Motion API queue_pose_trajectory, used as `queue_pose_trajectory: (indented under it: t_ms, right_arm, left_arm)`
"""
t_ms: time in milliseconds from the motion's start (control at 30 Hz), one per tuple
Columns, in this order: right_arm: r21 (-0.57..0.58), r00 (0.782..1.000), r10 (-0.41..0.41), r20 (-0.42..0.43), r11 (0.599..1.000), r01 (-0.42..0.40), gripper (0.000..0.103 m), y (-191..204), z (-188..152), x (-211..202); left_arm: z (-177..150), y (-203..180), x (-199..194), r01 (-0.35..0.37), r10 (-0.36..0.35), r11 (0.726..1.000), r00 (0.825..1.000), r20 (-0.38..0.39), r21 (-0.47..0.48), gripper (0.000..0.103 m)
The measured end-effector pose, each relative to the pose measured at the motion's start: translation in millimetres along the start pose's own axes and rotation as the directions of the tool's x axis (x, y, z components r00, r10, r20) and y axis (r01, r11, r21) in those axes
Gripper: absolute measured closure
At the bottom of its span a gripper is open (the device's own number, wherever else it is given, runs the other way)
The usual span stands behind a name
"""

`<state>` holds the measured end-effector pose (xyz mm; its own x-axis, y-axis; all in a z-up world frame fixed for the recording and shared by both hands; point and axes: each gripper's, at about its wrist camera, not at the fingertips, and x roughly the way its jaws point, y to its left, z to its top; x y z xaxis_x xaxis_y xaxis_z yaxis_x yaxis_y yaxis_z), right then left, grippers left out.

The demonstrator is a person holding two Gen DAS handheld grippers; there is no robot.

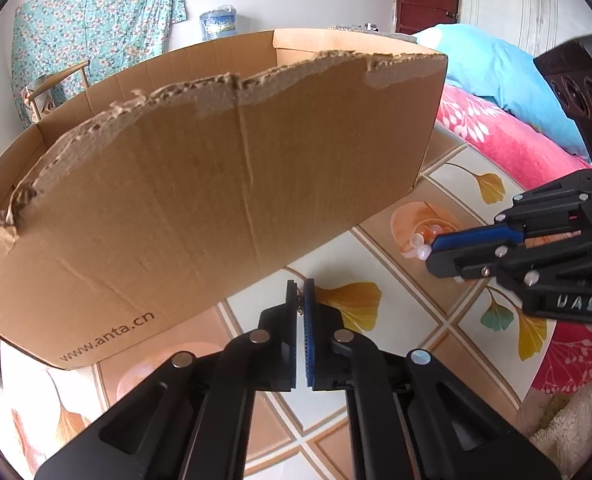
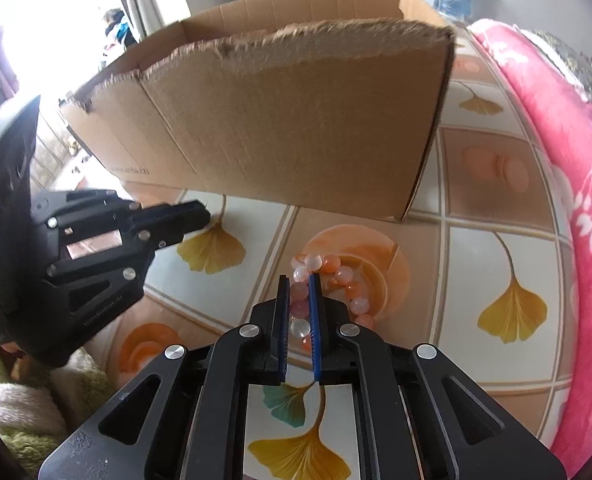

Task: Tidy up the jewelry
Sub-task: 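Lift both tools with their held items from the table toward the box, then lower both tools over the box and open them to drop the items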

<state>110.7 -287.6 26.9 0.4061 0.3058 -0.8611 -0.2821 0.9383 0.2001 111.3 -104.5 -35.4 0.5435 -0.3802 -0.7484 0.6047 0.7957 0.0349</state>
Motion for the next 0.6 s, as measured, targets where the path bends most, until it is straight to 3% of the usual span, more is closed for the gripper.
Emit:
queue_pose_trajectory:
  t_ms: [333,600]
  right_arm:
    - [0.066,0.992,0.072,0.102,0.995,-0.079,0.096,-11.9,7.8,-42.5]
    - [0.045,0.970,0.157,0.185,0.985,-0.168,0.096,-24.4,26.0,-76.5]
  left_arm:
    - [1.3,-0.8,-30.1,-0.013,0.013,1.000,0.999,0.035,0.011,0.101]
    - [14.9,2.5,-76.8,-0.004,0.002,1.000,0.994,0.108,0.019,0.101]
